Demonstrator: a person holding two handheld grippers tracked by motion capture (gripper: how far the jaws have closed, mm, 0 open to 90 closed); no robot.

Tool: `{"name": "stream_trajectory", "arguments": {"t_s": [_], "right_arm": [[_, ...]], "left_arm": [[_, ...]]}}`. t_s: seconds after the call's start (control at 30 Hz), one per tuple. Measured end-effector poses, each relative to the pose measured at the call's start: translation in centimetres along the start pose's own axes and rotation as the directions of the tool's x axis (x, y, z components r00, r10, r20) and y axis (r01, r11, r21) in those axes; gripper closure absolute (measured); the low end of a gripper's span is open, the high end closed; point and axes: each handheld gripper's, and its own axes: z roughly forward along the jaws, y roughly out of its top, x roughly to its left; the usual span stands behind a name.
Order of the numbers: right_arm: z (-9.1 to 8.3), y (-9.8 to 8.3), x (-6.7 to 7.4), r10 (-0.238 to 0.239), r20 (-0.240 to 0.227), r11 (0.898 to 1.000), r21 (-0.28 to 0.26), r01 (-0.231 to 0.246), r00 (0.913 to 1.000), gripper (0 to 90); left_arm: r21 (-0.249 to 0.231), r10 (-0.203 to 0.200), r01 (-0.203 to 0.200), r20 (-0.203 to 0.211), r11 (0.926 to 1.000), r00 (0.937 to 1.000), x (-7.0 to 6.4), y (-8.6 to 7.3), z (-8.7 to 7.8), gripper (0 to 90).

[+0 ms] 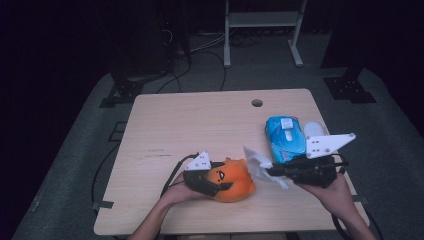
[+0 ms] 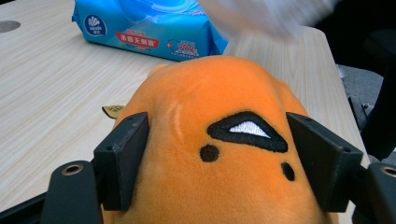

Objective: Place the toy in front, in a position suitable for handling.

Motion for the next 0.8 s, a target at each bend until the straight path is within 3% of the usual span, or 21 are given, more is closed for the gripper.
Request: {"name": "stream_trajectory", "arguments": {"t_s": [0.1,0.2,0.33,0.43,0.6,0.8], "right_arm": [[2.0,-0.5,-0.6,0.028,-0.071,0.999,0.026,-0.027,0.9971,87.3],[4.3,-1.6,-2.7,0.084,-0.103,0.995,0.062,-0.078,0.9911,87.1],[7.1,-2.9,-5.0,0.107,-0.041,0.989,0.111,-0.102,0.9934,85.9],[8.8,-2.8,-4.9,0.041,0.024,0.986,0.163,-0.044,0.9989,81.2],[11.0,-2.5,-4.6,0.019,0.005,0.984,0.177,-0.020,0.9998,65.0],[12.6,-3.3,-4.8,0.019,0.011,0.983,0.180,-0.020,0.9998,65.1]], "left_arm": [[-0.002,0.004,-0.004,0.004,1.0000,1.0000,0.0,0.0,0.0,23.7],[0.002,0.018,-0.018,0.008,0.9998,0.9998,0.0,0.0,0.0,23.7],[0.006,0.030,-0.030,0.006,0.9995,0.9995,-0.2,0.0,0.0,23.7],[0.017,0.047,-0.047,0.004,0.9988,0.9989,-0.4,0.2,0.0,23.7],[0.016,0.055,-0.055,0.004,0.9983,0.9985,-0.5,0.2,0.0,23.8],[0.037,0.051,-0.051,-0.001,0.9980,0.9987,-0.5,0.3,0.1,20.9]]}}
